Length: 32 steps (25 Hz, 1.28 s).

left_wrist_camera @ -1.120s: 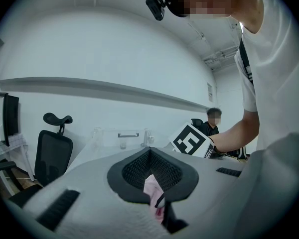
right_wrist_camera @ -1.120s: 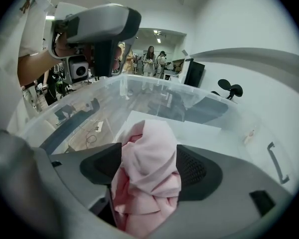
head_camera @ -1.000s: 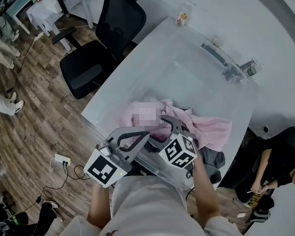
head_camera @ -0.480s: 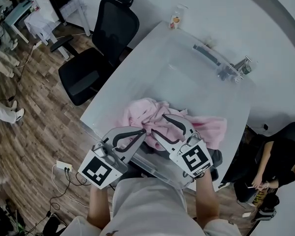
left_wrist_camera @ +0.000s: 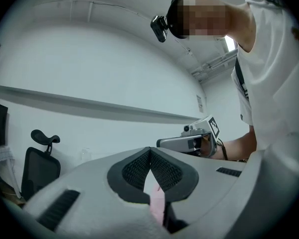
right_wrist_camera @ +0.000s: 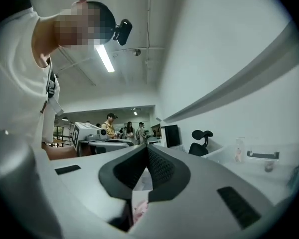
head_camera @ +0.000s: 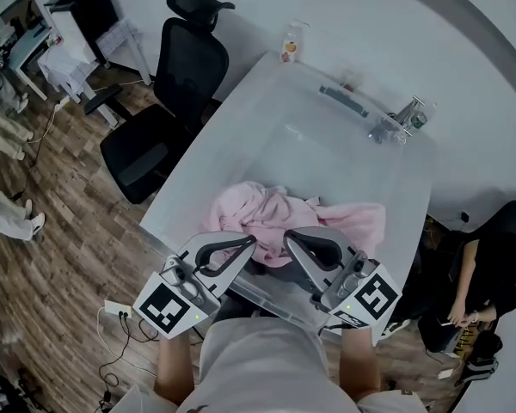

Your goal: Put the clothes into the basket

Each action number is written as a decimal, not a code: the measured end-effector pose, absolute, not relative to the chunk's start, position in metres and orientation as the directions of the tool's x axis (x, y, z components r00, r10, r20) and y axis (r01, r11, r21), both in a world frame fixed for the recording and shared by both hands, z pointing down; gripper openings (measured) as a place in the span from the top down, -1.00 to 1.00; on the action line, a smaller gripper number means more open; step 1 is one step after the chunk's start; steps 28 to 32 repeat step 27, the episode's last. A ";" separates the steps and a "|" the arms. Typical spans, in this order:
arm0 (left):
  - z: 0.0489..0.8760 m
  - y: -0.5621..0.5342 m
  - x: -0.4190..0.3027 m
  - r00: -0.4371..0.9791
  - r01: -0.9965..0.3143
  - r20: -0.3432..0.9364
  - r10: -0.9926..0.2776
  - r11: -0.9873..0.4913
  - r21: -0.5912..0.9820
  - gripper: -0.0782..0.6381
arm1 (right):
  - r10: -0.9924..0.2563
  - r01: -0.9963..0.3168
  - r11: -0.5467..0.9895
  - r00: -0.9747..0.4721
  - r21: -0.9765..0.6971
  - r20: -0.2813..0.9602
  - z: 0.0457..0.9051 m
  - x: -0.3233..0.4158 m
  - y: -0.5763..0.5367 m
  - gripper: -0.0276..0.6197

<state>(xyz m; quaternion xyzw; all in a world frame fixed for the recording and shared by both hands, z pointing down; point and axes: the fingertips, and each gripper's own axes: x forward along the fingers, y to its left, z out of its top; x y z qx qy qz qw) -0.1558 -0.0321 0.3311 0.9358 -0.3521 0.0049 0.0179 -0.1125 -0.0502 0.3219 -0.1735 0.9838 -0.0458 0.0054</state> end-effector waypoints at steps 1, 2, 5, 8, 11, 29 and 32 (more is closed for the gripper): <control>0.330 -0.030 -0.154 0.757 -0.654 0.012 -0.654 -0.756 0.032 0.77 | -0.344 -0.343 0.935 -0.939 -0.086 0.001 0.321 -0.110 -0.047 0.90; 0.328 -0.028 -0.152 0.761 -0.648 0.004 -0.649 -0.761 0.033 0.77 | -0.347 -0.346 0.935 -0.938 -0.079 0.000 0.321 -0.108 -0.043 0.90; 0.325 -0.023 -0.146 0.771 -0.635 -0.012 -0.636 -0.771 0.037 0.77 | -0.360 -0.359 0.930 -0.933 -0.074 0.003 0.322 -0.102 -0.036 0.90; 0.322 -0.021 -0.140 0.782 -0.622 -0.017 -0.623 -0.782 0.033 0.77 | -0.374 -0.374 0.925 -0.927 -0.068 0.009 0.323 -0.098 -0.033 0.90; 0.320 -0.019 -0.138 0.790 -0.613 -0.015 -0.613 -0.790 0.030 0.77 | -0.386 -0.386 0.921 -0.922 -0.058 0.009 0.321 -0.096 -0.031 0.90; 0.323 -0.013 -0.133 0.812 -0.583 -0.008 -0.583 -0.812 0.033 0.77 | -0.431 -0.432 0.901 -0.902 -0.042 0.031 0.325 -0.091 -0.023 0.90; 0.323 -0.013 -0.133 0.812 -0.583 -0.008 -0.583 -0.812 0.033 0.77 | -0.431 -0.432 0.901 -0.902 -0.042 0.031 0.325 -0.091 -0.023 0.90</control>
